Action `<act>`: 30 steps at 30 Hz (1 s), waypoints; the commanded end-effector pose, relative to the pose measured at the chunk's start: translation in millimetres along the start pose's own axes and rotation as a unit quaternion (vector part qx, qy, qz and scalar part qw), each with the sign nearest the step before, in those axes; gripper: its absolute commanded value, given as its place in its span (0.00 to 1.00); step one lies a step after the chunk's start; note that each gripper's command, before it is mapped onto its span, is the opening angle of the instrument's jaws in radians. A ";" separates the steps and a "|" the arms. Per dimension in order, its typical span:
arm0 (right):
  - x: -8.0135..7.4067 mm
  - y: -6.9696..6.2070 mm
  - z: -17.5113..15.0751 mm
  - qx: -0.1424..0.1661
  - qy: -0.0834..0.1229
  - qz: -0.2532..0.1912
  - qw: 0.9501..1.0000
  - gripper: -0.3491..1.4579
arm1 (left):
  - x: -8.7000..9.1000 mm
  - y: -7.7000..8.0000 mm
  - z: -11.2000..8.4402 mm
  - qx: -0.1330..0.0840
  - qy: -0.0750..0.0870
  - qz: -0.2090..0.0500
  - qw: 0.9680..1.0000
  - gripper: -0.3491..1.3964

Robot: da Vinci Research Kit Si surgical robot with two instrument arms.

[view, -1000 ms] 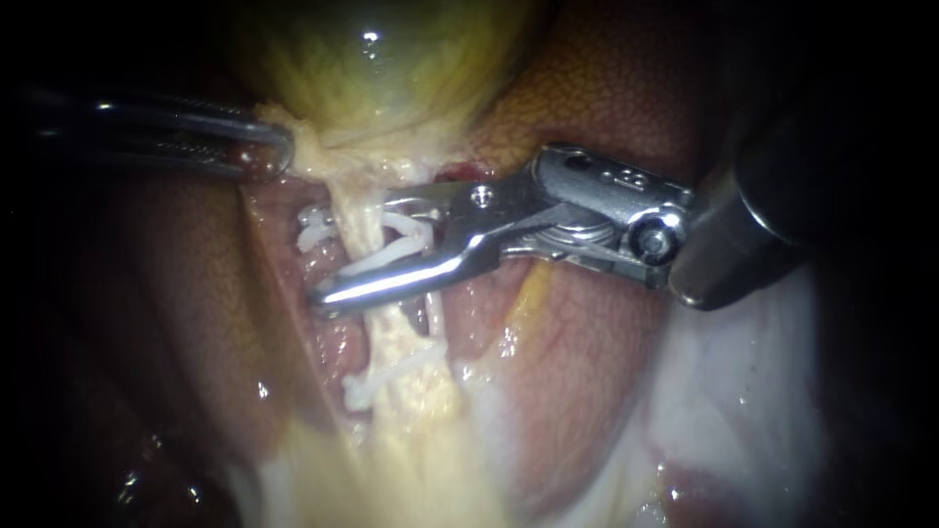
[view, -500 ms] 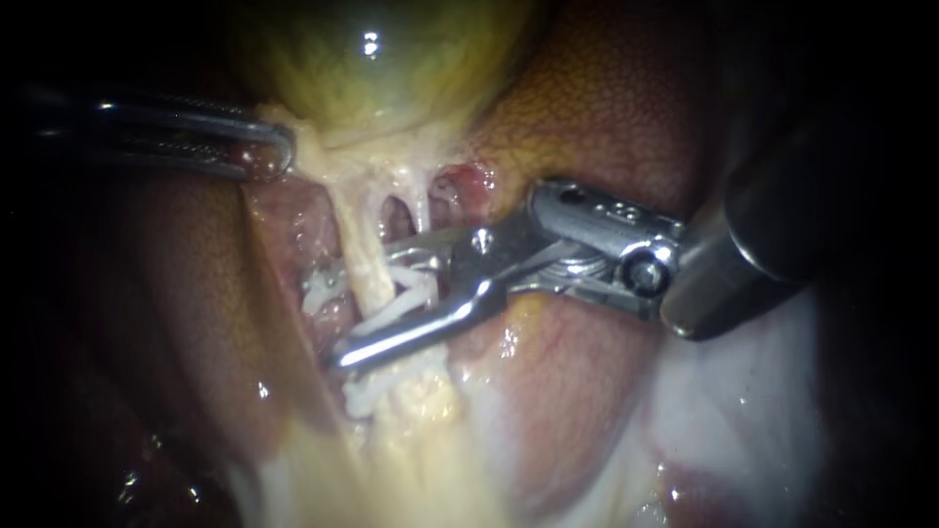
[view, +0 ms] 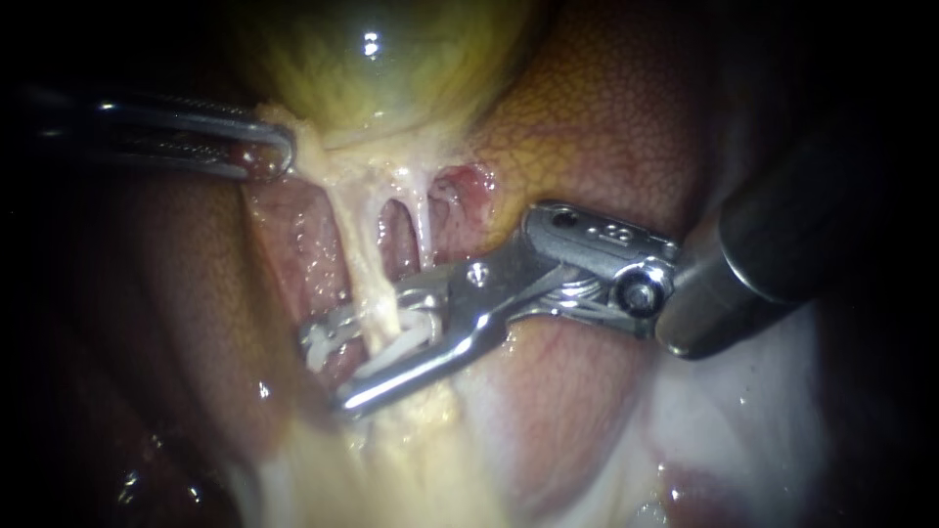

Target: Clipping second clip left tube

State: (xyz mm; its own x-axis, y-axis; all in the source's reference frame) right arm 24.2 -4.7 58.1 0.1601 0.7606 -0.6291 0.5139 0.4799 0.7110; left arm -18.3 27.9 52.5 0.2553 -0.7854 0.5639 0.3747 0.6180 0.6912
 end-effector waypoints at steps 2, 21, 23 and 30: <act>-0.1 0.0 0.0 0.000 0.000 0.002 1.000 0.24 | 0.0 0.0 0.0 0.000 0.000 0.000 1.000 0.00; -0.1 0.4 -0.3 -0.009 0.005 0.069 0.998 0.00 | 0.0 0.0 0.0 0.000 0.000 0.000 1.000 0.00; -0.1 0.4 -0.3 -0.009 0.005 0.069 0.998 0.00 | 0.0 0.0 0.0 0.000 0.000 0.000 1.000 0.00; -0.1 0.4 -0.3 -0.008 0.006 0.069 0.998 0.00 | 0.0 0.0 0.0 0.000 0.000 0.000 1.000 0.00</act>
State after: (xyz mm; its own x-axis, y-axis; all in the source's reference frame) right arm 24.2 -4.4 58.5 0.2195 0.8250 -0.5208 0.4732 0.3768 0.7963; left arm -18.3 27.9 52.5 0.2555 -0.7852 0.5640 0.3742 0.6183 0.6912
